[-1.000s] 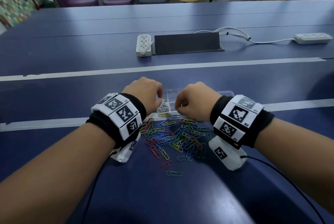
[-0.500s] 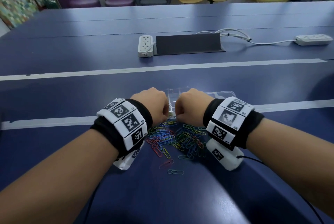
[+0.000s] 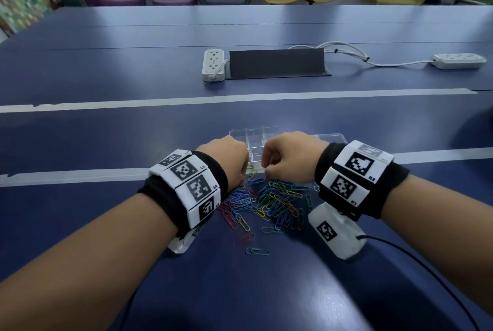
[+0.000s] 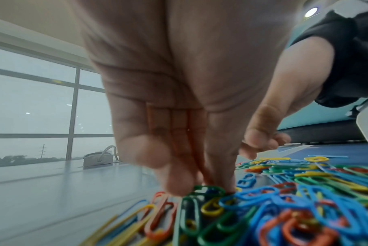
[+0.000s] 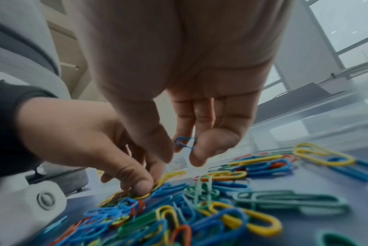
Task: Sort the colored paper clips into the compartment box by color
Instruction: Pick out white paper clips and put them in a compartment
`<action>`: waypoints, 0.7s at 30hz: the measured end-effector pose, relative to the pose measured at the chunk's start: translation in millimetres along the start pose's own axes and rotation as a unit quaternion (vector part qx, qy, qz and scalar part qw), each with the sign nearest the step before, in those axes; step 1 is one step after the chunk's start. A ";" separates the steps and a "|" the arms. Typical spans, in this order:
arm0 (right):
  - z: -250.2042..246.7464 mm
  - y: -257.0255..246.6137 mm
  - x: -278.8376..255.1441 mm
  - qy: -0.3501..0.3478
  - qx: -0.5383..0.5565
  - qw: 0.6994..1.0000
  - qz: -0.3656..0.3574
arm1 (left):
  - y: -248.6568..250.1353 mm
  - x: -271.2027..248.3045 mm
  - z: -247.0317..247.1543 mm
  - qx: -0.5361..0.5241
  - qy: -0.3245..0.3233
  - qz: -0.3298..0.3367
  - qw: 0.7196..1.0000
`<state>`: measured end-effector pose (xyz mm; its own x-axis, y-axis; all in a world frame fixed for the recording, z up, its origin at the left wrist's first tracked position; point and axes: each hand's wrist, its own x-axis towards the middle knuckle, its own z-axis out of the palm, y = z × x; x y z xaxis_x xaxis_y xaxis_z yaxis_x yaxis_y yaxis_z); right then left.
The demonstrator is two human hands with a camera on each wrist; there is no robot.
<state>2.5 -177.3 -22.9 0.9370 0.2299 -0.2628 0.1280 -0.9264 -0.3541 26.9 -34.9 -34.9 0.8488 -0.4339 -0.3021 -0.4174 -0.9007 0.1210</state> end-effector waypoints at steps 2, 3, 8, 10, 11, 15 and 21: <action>4.6 -6.3 1.3 -0.007 -0.026 0.999 -0.032 | 0.5 0.3 1.1 0.005 0.002 0.006 1.000; 6.7 -9.3 2.4 -0.011 -0.037 0.998 -0.043 | 0.3 0.6 1.6 0.009 0.001 0.009 1.000; 13.9 -21.3 11.9 -0.006 -0.099 0.992 -0.083 | -3.1 -2.0 2.3 0.035 -0.004 0.019 0.999; 13.3 -22.6 13.6 -0.005 -0.105 0.990 -0.089 | -6.1 -2.3 2.5 0.032 -0.001 0.012 0.999; 12.7 -22.4 13.6 -0.005 -0.105 0.990 -0.095 | -8.0 -2.0 3.0 0.029 0.001 0.006 1.000; 12.5 -21.1 12.6 -0.016 -0.119 0.987 -0.110 | -11.6 -2.3 3.0 0.022 0.011 -0.003 1.000; 2.2 -10.9 10.1 -0.002 -0.002 0.999 -0.049 | -8.5 -4.1 2.3 0.018 0.023 -0.009 1.000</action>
<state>9.8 -164.1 -23.7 0.9188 0.3211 -0.2297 0.2211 -0.9005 -0.3744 26.2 -25.4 -36.9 0.8701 -0.4183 -0.2607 -0.4122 -0.9075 0.0804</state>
